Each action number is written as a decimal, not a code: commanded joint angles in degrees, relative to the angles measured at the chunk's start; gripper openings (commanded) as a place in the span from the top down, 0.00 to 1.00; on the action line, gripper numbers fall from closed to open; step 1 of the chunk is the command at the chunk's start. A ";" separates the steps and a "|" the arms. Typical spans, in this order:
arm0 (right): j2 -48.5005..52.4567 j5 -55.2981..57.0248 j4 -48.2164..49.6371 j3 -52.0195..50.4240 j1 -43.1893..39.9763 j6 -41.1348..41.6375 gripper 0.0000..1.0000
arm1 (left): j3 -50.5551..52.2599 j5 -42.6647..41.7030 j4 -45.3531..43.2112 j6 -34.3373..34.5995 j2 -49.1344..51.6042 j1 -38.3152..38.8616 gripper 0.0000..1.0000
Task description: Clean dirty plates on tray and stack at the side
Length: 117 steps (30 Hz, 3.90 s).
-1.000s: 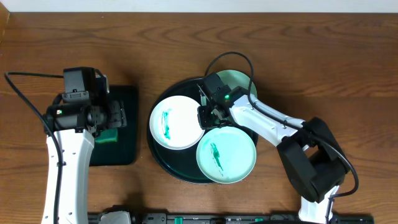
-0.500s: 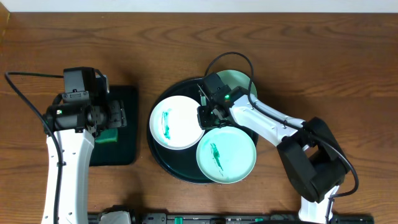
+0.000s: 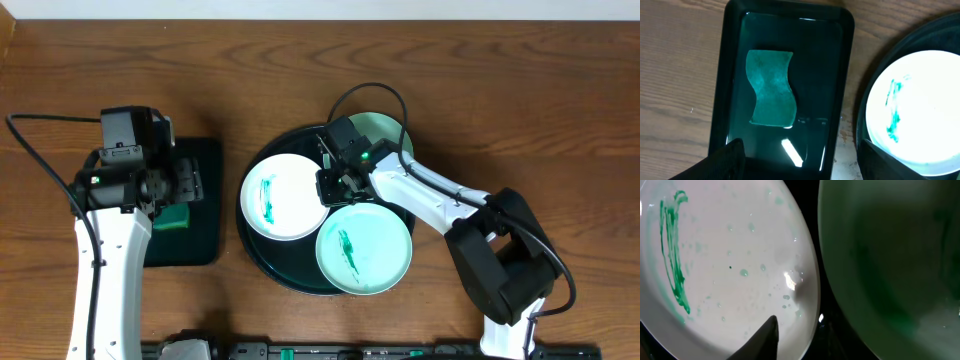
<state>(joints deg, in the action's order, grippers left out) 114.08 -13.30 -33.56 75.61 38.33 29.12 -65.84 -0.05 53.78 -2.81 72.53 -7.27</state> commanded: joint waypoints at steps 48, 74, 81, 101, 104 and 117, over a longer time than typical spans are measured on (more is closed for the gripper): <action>3.96 -1.14 1.01 3.10 0.55 -0.79 0.99 | -0.81 -6.82 -12.50 -6.40 28.44 -12.26 0.49; 3.96 -1.33 1.01 3.10 0.28 -0.90 0.99 | 0.24 -7.50 -13.86 -5.18 37.13 -12.26 0.92; 3.96 -1.36 1.07 3.10 0.28 -0.85 0.99 | -2.64 -8.79 -11.08 -2.01 32.28 -12.26 0.93; 3.93 -2.23 0.98 3.52 0.13 -0.85 0.99 | -5.03 -15.80 -0.07 7.76 10.73 -2.91 0.93; 3.93 -2.69 0.39 3.52 -0.20 -0.87 0.99 | -4.37 -15.74 -0.48 12.48 11.56 2.38 0.93; 3.93 -3.28 -0.07 3.50 -0.81 -0.46 0.99 | 0.76 -9.05 -8.15 28.22 23.65 17.07 0.93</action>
<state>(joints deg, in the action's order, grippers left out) 117.40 -14.81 -33.43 77.76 37.74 29.34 -65.73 -10.90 47.00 20.03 92.97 8.29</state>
